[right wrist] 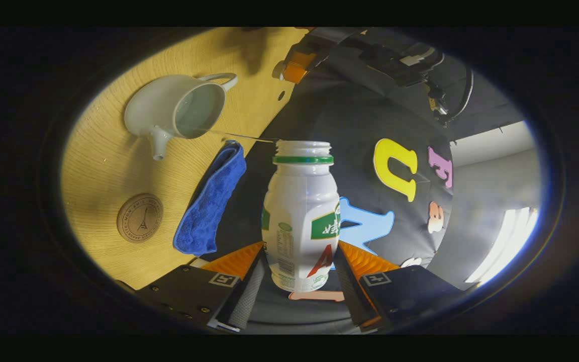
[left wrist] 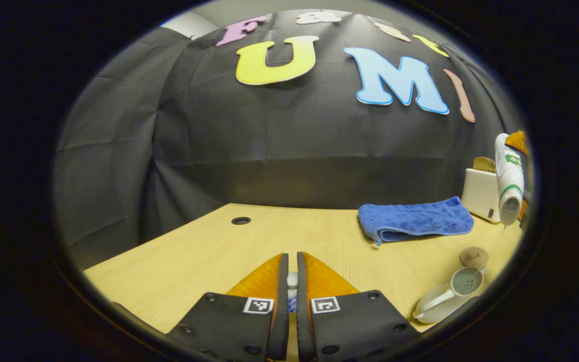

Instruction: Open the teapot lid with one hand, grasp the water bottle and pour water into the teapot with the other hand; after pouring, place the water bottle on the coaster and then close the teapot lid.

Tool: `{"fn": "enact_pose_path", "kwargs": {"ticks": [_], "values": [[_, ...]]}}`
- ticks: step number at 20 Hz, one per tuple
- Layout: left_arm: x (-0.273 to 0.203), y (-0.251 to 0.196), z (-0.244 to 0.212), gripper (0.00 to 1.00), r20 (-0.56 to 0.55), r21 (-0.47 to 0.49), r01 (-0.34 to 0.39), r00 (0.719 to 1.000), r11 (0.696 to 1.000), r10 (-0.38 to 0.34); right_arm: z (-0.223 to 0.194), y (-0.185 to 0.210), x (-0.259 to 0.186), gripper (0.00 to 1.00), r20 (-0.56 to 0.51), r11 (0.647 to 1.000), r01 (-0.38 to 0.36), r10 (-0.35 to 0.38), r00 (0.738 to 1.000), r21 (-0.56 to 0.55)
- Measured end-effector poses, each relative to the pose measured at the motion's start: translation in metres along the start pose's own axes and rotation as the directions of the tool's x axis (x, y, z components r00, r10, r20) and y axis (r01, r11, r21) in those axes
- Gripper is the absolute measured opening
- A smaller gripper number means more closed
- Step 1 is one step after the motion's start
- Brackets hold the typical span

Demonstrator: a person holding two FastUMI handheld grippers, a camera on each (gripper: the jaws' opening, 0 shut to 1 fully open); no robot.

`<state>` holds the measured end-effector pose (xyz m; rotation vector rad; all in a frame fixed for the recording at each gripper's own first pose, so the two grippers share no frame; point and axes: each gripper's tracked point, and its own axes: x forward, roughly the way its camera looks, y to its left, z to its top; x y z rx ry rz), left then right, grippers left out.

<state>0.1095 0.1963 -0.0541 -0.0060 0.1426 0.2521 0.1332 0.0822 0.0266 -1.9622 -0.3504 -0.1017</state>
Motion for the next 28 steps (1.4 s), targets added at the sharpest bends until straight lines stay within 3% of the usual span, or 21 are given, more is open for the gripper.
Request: {"fn": "enact_pose_path", "kwargs": {"ticks": [7, 12, 13, 28], "values": [[0.000, 0.000, 0.000, 0.13, 0.001, -0.003, 0.005, 1.000, 1.000, -0.005, 0.001, -0.001, 0.001, 0.74, 0.029, 1.000, 0.004, -0.004, 1.000, -0.019], [-0.001, 0.000, 0.001, 0.17, 0.006, -0.010, 0.006, 1.000, 1.000, -0.006, 0.006, -0.001, -0.002, 0.74, 0.053, 0.999, 0.005, -0.003, 0.999, -0.043], [0.000, 0.000, 0.001, 0.13, 0.006, -0.011, 0.006, 1.000, 1.000, -0.006, 0.007, -0.001, -0.003, 0.74, 0.056, 0.999, 0.006, -0.003, 0.998, -0.048], [0.000, 0.000, 0.001, 0.17, 0.010, -0.053, 0.001, 1.000, 0.999, 0.000, 0.015, -0.002, -0.004, 0.74, 0.092, 0.996, 0.006, 0.002, 0.996, -0.092]]}}
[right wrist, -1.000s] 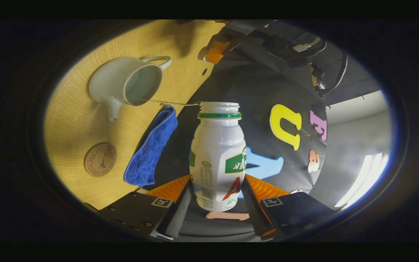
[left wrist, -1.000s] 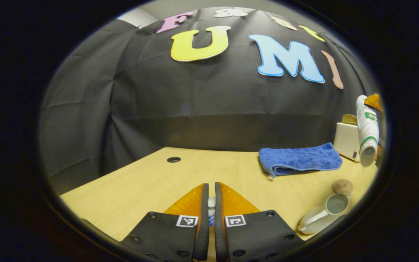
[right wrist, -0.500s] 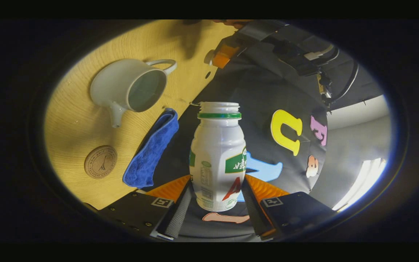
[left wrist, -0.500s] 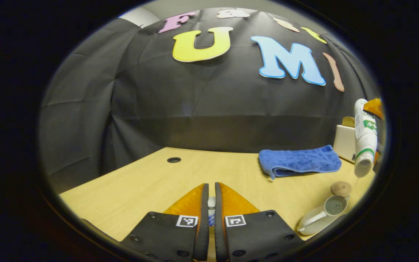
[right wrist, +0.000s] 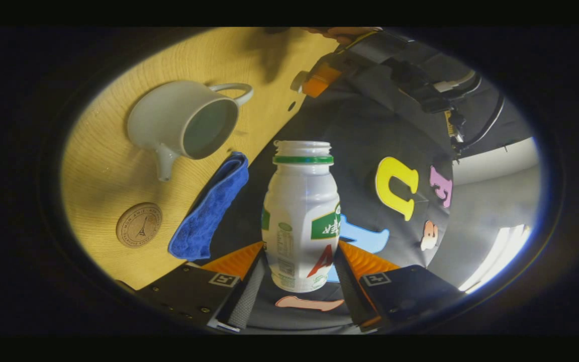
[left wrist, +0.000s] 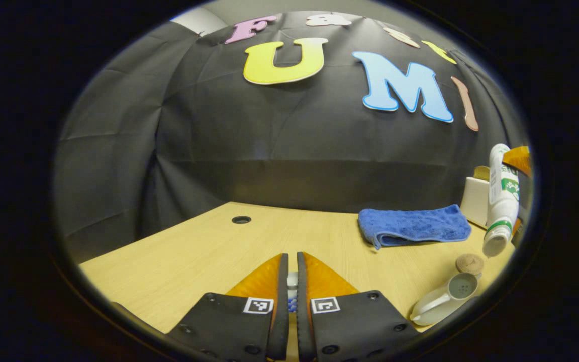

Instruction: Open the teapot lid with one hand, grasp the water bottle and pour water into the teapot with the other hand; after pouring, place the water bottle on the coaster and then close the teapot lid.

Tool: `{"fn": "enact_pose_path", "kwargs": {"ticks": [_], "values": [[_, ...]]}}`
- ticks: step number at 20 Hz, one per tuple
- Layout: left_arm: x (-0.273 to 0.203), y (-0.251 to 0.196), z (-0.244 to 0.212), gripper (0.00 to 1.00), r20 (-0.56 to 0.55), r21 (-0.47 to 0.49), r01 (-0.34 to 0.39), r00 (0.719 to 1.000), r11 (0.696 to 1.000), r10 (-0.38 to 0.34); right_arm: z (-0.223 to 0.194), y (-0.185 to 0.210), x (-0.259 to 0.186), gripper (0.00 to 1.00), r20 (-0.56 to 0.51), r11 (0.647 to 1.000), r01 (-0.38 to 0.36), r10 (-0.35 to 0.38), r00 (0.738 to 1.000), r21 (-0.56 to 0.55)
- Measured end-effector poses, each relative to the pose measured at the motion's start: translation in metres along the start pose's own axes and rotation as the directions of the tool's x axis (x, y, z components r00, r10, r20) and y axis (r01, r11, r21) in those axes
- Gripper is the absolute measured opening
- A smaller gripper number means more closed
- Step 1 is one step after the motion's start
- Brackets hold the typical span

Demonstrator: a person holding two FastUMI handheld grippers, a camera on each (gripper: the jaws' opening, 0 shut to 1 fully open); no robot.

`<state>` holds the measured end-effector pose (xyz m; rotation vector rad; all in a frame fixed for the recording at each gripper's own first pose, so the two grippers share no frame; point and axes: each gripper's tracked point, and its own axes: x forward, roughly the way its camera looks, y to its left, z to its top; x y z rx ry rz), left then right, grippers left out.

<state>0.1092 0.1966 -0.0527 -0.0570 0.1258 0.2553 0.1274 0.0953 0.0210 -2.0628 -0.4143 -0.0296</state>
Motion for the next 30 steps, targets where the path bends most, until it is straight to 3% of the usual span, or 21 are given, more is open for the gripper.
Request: {"fn": "enact_pose_path", "kwargs": {"ticks": [4, 6, 8, 9, 11, 12, 15, 19, 23, 24, 27, 30], "values": [[0.000, 0.000, 0.000, 0.17, 0.001, -0.003, 0.001, 1.000, 1.000, -0.001, 0.000, 0.003, 0.000, 0.74, -0.001, 0.999, -0.010, 0.010, 1.000, 0.037], [0.000, 0.000, 0.001, 0.13, 0.001, -0.003, 0.001, 1.000, 1.000, -0.001, 0.000, 0.006, 0.000, 0.74, -0.004, 0.996, -0.031, 0.031, 1.000, 0.088], [0.000, 0.000, 0.000, 0.17, 0.002, -0.007, 0.003, 1.000, 1.000, -0.003, -0.002, 0.009, 0.000, 0.74, -0.018, 0.990, -0.035, 0.038, 0.999, 0.138], [0.000, 0.000, 0.000, 0.13, 0.002, -0.009, 0.004, 1.000, 1.000, -0.004, -0.003, 0.013, 0.001, 0.74, -0.027, 0.983, -0.048, 0.054, 0.998, 0.180], [0.001, 0.000, 0.000, 0.17, 0.000, -0.009, 0.003, 1.000, 1.000, -0.003, -0.008, 0.023, 0.003, 0.74, -0.050, 0.954, -0.083, 0.101, 0.994, 0.288], [0.000, 0.000, 0.000, 0.13, 0.001, -0.009, 0.002, 1.000, 1.000, -0.002, -0.010, 0.027, 0.002, 0.74, -0.063, 0.935, -0.086, 0.115, 0.991, 0.344], [0.001, 0.000, -0.001, 0.17, -0.001, -0.012, 0.003, 1.000, 1.000, -0.003, -0.007, 0.041, -0.007, 0.74, -0.079, 0.866, -0.104, 0.162, 0.984, 0.490], [0.001, 0.000, -0.001, 0.17, -0.004, -0.012, 0.003, 1.000, 1.000, -0.003, 0.008, 0.070, -0.031, 0.74, -0.060, 0.754, -0.163, 0.259, 0.964, 0.637], [0.000, -0.001, 0.001, 0.13, 0.002, -0.023, 0.008, 1.000, 1.000, -0.008, 0.006, 0.070, -0.031, 0.74, -0.049, 0.626, -0.155, 0.296, 0.954, 0.764], [0.001, 0.000, 0.000, 0.17, 0.002, -0.022, 0.009, 1.000, 1.000, -0.009, 0.008, 0.073, -0.031, 0.74, -0.038, 0.580, -0.159, 0.312, 0.949, 0.799], [0.000, -0.001, 0.000, 0.10, 0.002, -0.025, 0.014, 1.000, 1.000, -0.014, 0.012, 0.076, -0.032, 0.74, -0.014, 0.417, -0.137, 0.339, 0.941, 0.898], [-0.001, -0.001, 0.001, 0.17, 0.004, -0.032, 0.023, 1.000, 0.999, -0.023, 0.007, 0.081, -0.039, 0.74, -0.001, 0.240, -0.094, 0.369, 0.930, 0.966]]}}
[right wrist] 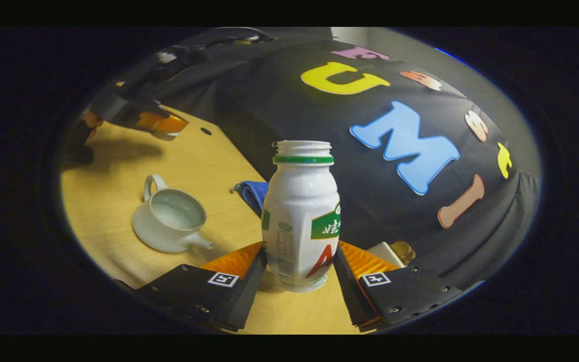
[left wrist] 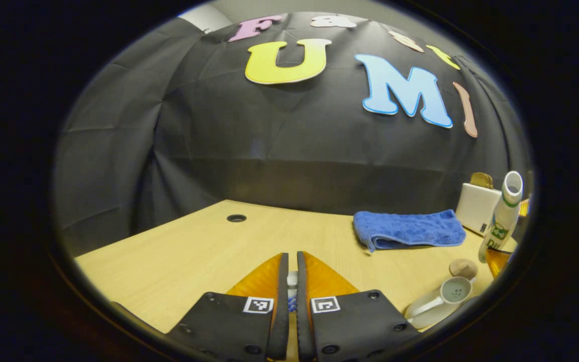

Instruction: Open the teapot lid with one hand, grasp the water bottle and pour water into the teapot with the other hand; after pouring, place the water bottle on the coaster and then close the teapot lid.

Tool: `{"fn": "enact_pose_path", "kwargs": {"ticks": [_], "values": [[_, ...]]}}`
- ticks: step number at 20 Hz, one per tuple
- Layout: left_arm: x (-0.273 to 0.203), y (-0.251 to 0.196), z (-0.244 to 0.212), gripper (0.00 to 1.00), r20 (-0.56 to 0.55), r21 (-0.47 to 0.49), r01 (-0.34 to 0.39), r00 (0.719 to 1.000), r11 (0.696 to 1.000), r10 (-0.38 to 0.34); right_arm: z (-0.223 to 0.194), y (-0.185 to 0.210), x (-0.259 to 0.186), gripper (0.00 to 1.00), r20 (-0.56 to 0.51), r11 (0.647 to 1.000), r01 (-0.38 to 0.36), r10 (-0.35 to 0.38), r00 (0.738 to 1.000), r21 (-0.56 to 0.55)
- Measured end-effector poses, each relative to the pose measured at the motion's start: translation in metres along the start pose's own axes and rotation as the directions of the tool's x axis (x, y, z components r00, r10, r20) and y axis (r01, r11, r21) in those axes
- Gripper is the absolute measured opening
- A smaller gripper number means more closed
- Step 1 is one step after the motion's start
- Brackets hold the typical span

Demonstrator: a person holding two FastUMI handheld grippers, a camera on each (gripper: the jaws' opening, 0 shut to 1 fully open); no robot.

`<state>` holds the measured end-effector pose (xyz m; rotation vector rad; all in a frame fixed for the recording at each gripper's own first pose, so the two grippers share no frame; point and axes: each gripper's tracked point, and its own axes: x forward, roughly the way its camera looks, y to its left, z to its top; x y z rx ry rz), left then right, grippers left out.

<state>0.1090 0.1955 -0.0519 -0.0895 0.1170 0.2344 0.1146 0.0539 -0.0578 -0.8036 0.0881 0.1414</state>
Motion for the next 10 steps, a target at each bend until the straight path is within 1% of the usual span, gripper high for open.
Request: {"fn": "enact_pose_path", "kwargs": {"ticks": [1, 3, 5, 7, 8, 9, 10], "values": [[0.000, 0.000, 0.001, 0.13, 0.002, 0.002, 0.001, 1.000, 1.000, -0.001, -0.002, -0.001, -0.002, 0.74, -0.005, 0.998, -0.006, 0.007, 1.000, 0.067], [0.000, -0.001, 0.000, 0.13, 0.003, 0.006, 0.007, 1.000, 1.000, -0.007, -0.006, -0.004, 0.000, 0.74, -0.014, 0.982, -0.010, 0.013, 1.000, 0.186], [0.000, -0.001, 0.000, 0.13, 0.005, 0.012, 0.016, 1.000, 1.000, -0.016, -0.008, -0.007, 0.001, 0.74, -0.017, 0.957, -0.007, 0.012, 1.000, 0.291], [0.000, -0.002, 0.001, 0.13, 0.007, 0.019, 0.026, 1.000, 0.999, -0.027, -0.012, -0.022, -0.006, 0.74, -0.009, 0.931, 0.013, -0.011, 1.000, 0.364], [0.000, -0.003, 0.000, 0.10, 0.008, 0.023, 0.031, 0.999, 0.999, -0.031, -0.014, -0.026, -0.007, 0.74, -0.007, 0.921, 0.027, -0.026, 1.000, 0.388], [0.001, -0.004, 0.000, 0.13, 0.007, 0.026, 0.037, 0.999, 0.999, -0.037, -0.013, -0.028, -0.010, 0.74, -0.004, 0.911, 0.035, -0.037, 0.999, 0.410], [0.001, -0.005, 0.000, 0.10, 0.008, 0.026, 0.044, 0.999, 0.999, -0.044, -0.012, -0.033, -0.012, 0.74, -0.001, 0.902, 0.042, -0.046, 0.999, 0.430]]}}
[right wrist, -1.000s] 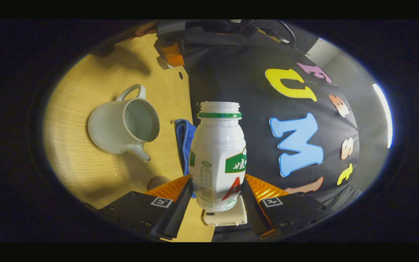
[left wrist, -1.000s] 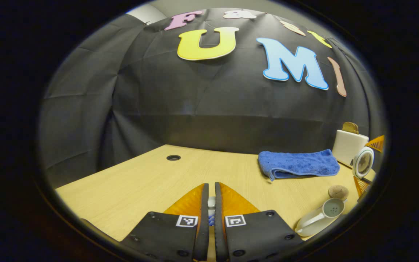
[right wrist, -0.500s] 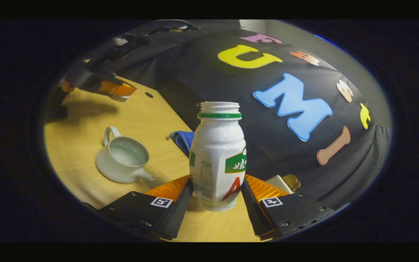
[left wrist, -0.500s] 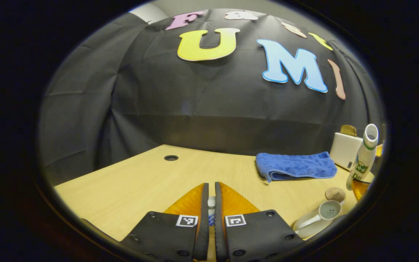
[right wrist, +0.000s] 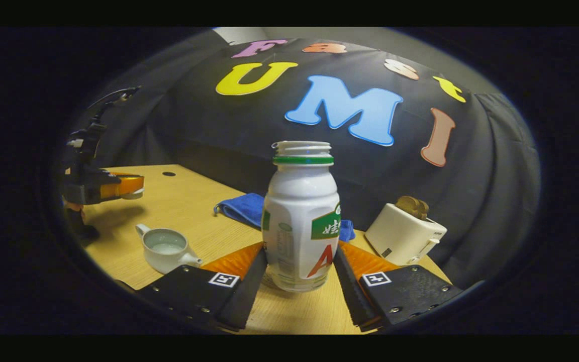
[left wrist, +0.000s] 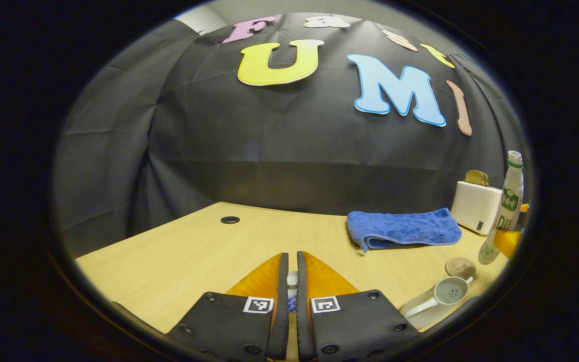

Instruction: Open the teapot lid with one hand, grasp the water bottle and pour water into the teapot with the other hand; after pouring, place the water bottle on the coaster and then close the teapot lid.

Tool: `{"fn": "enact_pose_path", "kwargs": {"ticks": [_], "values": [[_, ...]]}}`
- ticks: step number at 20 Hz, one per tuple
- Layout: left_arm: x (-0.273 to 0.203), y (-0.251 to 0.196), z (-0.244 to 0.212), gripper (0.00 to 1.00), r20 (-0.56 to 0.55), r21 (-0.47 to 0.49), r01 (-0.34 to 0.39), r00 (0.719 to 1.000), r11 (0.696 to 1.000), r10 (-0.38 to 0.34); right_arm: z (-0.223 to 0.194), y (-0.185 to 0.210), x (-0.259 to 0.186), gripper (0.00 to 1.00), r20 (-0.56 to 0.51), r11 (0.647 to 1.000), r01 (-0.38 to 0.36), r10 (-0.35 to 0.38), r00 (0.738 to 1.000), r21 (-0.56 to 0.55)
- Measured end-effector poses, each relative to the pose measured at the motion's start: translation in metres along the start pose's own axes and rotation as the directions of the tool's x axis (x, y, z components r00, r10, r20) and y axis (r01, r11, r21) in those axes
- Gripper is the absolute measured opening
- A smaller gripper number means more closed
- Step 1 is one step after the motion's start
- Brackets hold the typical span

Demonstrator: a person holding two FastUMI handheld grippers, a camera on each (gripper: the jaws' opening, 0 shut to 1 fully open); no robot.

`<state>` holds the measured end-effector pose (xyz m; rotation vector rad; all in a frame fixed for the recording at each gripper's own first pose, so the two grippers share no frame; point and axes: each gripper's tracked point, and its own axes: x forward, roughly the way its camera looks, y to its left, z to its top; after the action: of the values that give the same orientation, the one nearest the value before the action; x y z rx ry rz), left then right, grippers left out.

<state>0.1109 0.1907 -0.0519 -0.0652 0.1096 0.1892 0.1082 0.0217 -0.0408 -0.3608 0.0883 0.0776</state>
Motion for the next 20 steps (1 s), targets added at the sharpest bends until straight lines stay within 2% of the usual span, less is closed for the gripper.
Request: {"fn": "enact_pose_path", "kwargs": {"ticks": [3, 4, 6, 7, 8, 9, 12, 14, 15, 17, 20], "values": [[-0.002, -0.011, 0.005, 0.13, 0.009, 0.009, 0.024, 1.000, 1.000, -0.024, -0.001, -0.010, 0.000, 0.74, 0.013, 0.998, 0.016, -0.017, 1.000, 0.064], [-0.003, -0.016, 0.003, 0.17, 0.012, 0.014, 0.035, 0.999, 0.999, -0.036, -0.004, -0.015, 0.001, 0.74, 0.012, 0.997, 0.021, -0.023, 1.000, 0.079], [-0.003, -0.026, 0.005, 0.13, 0.017, 0.024, 0.062, 0.998, 0.998, -0.062, -0.010, -0.019, 0.002, 0.74, 0.002, 0.995, 0.020, -0.021, 1.000, 0.102], [-0.004, -0.031, 0.007, 0.17, 0.023, 0.031, 0.077, 0.997, 0.997, -0.078, -0.012, -0.020, 0.004, 0.74, -0.006, 0.994, 0.018, -0.018, 1.000, 0.108], [-0.005, -0.038, 0.010, 0.14, 0.029, 0.038, 0.095, 0.995, 0.995, -0.096, -0.014, -0.021, 0.006, 0.74, -0.012, 0.993, 0.017, -0.016, 1.000, 0.113], [-0.006, -0.045, 0.011, 0.17, 0.035, 0.047, 0.112, 0.993, 0.993, -0.113, -0.014, -0.022, 0.007, 0.74, -0.016, 0.992, 0.019, -0.018, 1.000, 0.123], [-0.015, -0.062, 0.022, 0.17, 0.067, 0.069, 0.153, 0.985, 0.986, -0.158, -0.015, -0.027, 0.007, 0.74, -0.016, 0.992, 0.038, -0.037, 0.999, 0.122], [-0.022, -0.076, 0.028, 0.17, 0.090, 0.064, 0.196, 0.975, 0.979, -0.201, -0.016, -0.032, 0.002, 0.74, -0.010, 0.991, 0.046, -0.045, 0.999, 0.125], [-0.025, -0.083, 0.031, 0.13, 0.103, 0.064, 0.218, 0.969, 0.974, -0.224, -0.015, -0.033, 0.001, 0.74, -0.009, 0.991, 0.047, -0.046, 0.999, 0.127], [-0.031, -0.096, 0.036, 0.17, 0.125, 0.070, 0.253, 0.957, 0.965, -0.260, -0.015, -0.034, -0.001, 0.74, -0.007, 0.991, 0.053, -0.052, 0.999, 0.123], [-0.038, -0.116, 0.037, 0.17, 0.139, 0.077, 0.307, 0.939, 0.949, -0.315, -0.014, -0.035, 0.001, 0.74, 0.000, 0.991, 0.059, -0.059, 0.998, 0.124]]}}
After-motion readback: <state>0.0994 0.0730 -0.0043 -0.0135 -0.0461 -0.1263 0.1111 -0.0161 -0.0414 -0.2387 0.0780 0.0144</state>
